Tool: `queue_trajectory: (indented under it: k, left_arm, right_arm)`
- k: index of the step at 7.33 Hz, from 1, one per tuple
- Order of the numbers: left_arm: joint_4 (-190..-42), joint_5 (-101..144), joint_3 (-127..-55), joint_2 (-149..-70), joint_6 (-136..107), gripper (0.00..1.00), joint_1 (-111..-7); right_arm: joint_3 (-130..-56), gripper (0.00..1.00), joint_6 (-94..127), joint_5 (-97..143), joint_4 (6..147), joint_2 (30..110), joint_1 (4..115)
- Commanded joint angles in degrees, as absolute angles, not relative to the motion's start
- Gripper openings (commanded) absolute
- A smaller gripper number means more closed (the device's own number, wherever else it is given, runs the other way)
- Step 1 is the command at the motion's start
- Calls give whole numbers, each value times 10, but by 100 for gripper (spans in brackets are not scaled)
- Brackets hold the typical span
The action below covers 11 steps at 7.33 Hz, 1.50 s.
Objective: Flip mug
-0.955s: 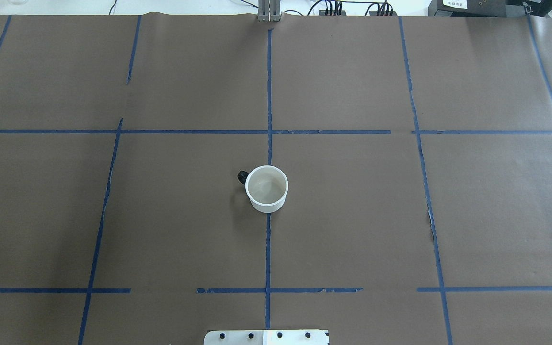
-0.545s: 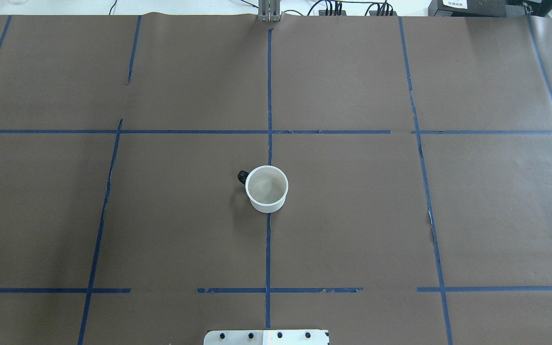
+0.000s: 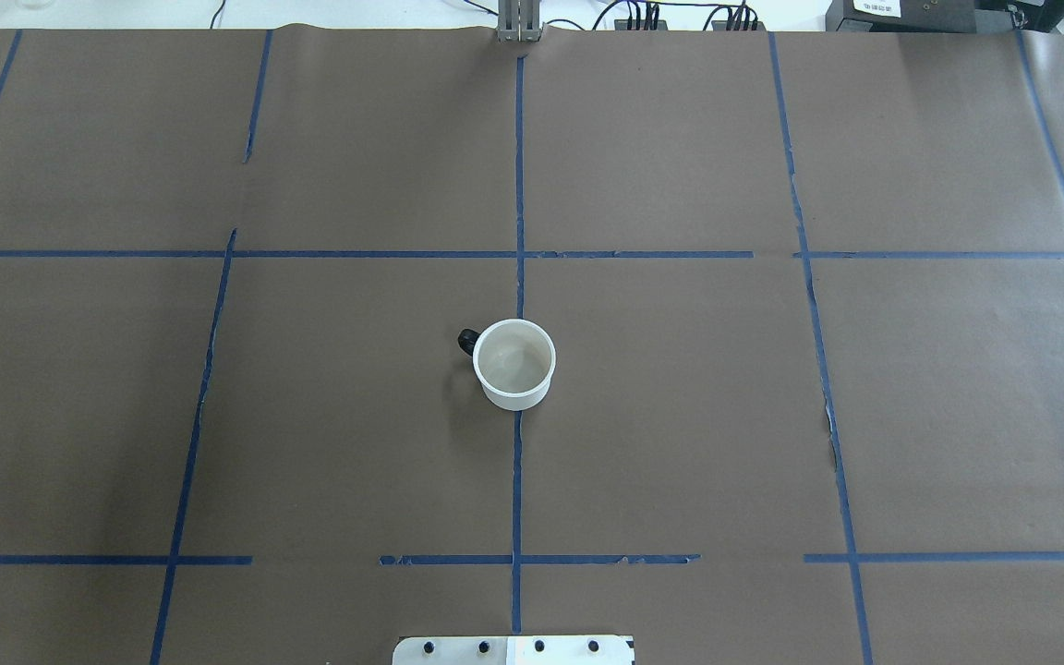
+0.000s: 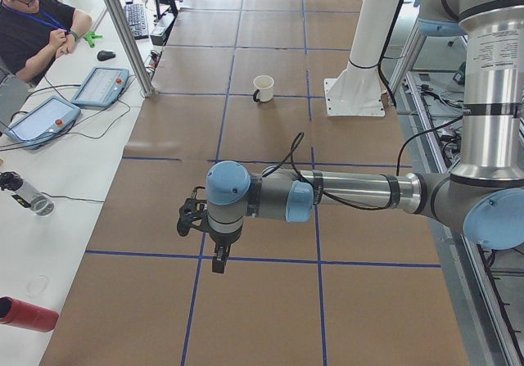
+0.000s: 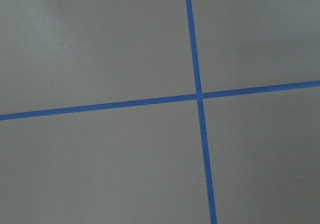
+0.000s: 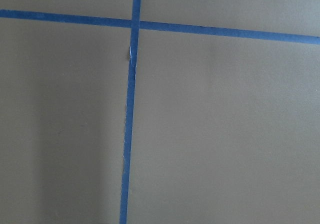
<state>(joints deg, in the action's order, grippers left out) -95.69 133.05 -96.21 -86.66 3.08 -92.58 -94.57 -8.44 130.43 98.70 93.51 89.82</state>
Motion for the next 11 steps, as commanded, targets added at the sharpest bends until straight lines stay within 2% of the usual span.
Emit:
queue_trajectory:
  k: [1, 11]
  left_arm:
    - [-963, 1348, -963, -867, 32, 100, -924]
    - [-985, 1348, -963, -862, 35, 100, -924]
  right_arm:
    - [-946, 100, -84, 1304, 987, 935, 898]
    - [-946, 100, -84, 1304, 987, 935, 898]
